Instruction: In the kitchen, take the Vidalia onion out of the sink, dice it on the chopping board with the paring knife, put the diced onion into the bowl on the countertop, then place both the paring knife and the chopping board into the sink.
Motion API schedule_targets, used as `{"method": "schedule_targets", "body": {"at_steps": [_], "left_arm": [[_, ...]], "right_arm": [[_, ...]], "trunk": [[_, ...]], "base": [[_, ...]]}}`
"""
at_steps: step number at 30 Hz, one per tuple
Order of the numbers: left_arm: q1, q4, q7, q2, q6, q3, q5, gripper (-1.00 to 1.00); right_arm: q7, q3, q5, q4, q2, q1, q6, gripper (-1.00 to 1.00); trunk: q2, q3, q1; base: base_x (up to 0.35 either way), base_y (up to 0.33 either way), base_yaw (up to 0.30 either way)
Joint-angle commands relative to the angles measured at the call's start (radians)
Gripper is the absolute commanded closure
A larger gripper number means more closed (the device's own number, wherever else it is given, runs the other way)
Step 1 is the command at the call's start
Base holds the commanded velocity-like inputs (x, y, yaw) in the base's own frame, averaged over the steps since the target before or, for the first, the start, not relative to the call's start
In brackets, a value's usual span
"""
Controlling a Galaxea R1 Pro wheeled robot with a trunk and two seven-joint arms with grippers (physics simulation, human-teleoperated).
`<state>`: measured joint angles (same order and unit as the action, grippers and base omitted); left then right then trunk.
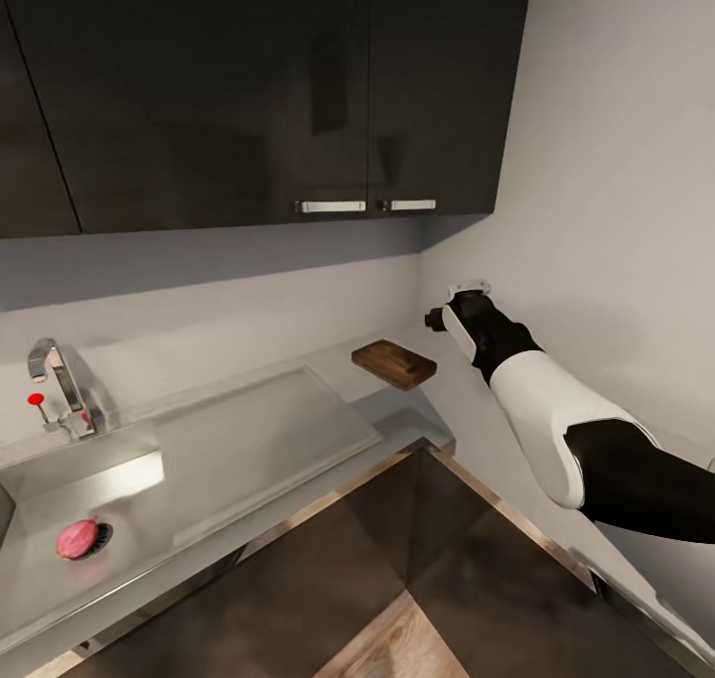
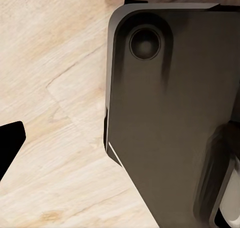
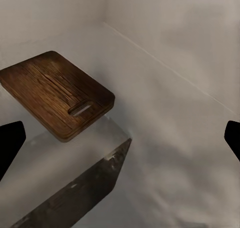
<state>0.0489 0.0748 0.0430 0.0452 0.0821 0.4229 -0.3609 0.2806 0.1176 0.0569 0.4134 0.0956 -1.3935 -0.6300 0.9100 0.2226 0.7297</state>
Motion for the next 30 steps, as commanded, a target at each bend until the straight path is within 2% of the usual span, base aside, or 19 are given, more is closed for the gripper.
{"method": "schedule_targets", "body": {"at_steps": [1,22,30], "left_arm": [[0.002,0.005,0.005,0.001,0.008,0.008,-0.010,-1.00],[0.002,0.005,0.005,0.001,0.007,0.008,-0.010,-1.00],[0.002,0.006,0.005,0.001,0.008,0.008,-0.010,-1.00]], "right_arm": [[0.006,0.007,0.006,0.001,-0.001,-0.001,-0.005,-1.00],[0.006,0.007,0.006,0.001,-0.001,-0.001,-0.005,-1.00],[0.006,0.007,0.006,0.001,-0.001,-0.001,-0.005,-1.00]], "trunk": [[0.001,0.001,0.000],[0.001,0.001,0.000],[0.001,0.001,0.000]], "base": [[0.000,0.000,0.000],[0.000,0.000,0.000],[0.089,0.000,0.000]]}}
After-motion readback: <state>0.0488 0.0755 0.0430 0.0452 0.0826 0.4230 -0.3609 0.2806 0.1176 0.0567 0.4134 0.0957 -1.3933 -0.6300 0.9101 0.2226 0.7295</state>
